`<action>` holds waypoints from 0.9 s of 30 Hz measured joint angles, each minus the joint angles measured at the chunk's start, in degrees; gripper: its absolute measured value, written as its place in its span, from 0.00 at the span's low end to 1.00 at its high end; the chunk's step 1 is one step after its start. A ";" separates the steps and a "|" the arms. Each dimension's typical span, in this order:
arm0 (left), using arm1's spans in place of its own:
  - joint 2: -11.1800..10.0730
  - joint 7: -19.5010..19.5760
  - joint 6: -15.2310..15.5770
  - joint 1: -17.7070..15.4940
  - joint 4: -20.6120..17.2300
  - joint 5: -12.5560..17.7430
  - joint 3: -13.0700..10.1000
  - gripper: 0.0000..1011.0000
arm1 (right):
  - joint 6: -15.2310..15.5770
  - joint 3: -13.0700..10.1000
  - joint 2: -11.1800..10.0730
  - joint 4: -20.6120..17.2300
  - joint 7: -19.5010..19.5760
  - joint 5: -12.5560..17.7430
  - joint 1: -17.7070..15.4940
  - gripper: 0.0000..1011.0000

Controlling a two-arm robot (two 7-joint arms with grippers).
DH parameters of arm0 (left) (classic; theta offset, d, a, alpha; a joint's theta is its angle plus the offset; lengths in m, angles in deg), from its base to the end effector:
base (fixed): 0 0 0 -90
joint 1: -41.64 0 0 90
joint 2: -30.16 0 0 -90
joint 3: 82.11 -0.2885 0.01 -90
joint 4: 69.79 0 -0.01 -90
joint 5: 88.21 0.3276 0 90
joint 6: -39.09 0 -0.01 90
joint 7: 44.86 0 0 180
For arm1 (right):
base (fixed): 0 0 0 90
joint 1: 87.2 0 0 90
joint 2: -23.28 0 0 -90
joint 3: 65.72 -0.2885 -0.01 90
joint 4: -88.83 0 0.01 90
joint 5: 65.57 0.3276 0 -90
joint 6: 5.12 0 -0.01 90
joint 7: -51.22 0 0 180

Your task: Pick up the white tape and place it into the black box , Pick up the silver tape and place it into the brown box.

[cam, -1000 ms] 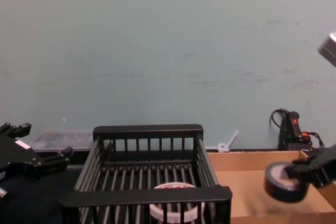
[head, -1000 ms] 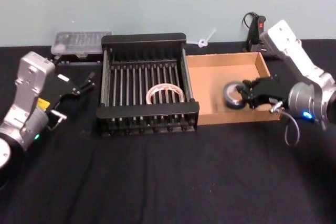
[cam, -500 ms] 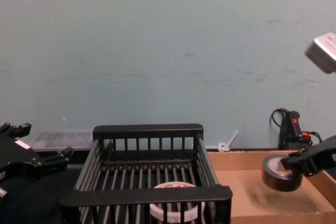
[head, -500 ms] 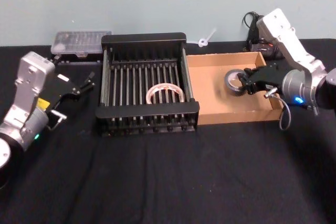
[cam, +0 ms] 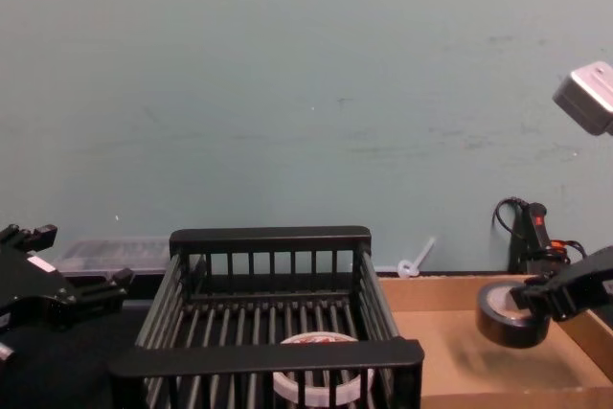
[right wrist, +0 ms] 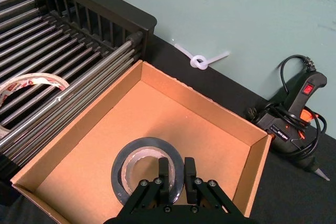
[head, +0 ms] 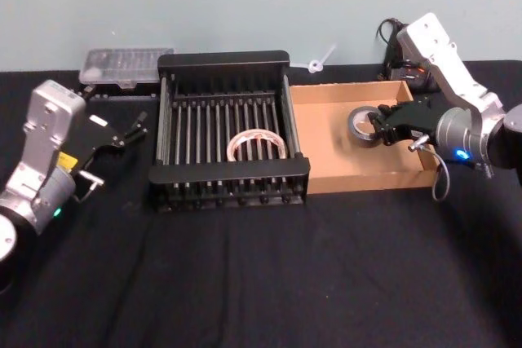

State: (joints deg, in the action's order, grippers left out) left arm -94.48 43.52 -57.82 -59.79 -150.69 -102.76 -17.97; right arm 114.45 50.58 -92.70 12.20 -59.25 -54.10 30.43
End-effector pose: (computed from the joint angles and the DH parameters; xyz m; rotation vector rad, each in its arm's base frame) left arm 0.3756 0.0768 -0.3047 0.3043 -0.2850 1.2480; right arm 0.4536 -0.0330 -0.2224 -0.6122 0.0812 -1.0044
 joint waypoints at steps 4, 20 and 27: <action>0.00 0.00 0.00 0.00 0.00 0.00 0.00 0.99 | 0.05 0.02 -0.06 -0.08 -0.01 0.02 -0.05 0.17; 0.00 0.00 0.00 0.00 0.00 0.00 0.00 0.99 | 0.17 0.08 -0.17 -0.27 -0.06 0.08 -0.13 0.57; 0.00 0.00 0.00 0.00 0.00 0.00 0.00 0.99 | 0.20 0.08 -0.20 -0.31 -0.06 0.12 -0.15 0.81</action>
State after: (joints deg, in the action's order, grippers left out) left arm -94.48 43.52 -57.82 -59.79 -150.68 -102.76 -17.97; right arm 114.66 50.67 -92.90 11.89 -59.30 -53.98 30.28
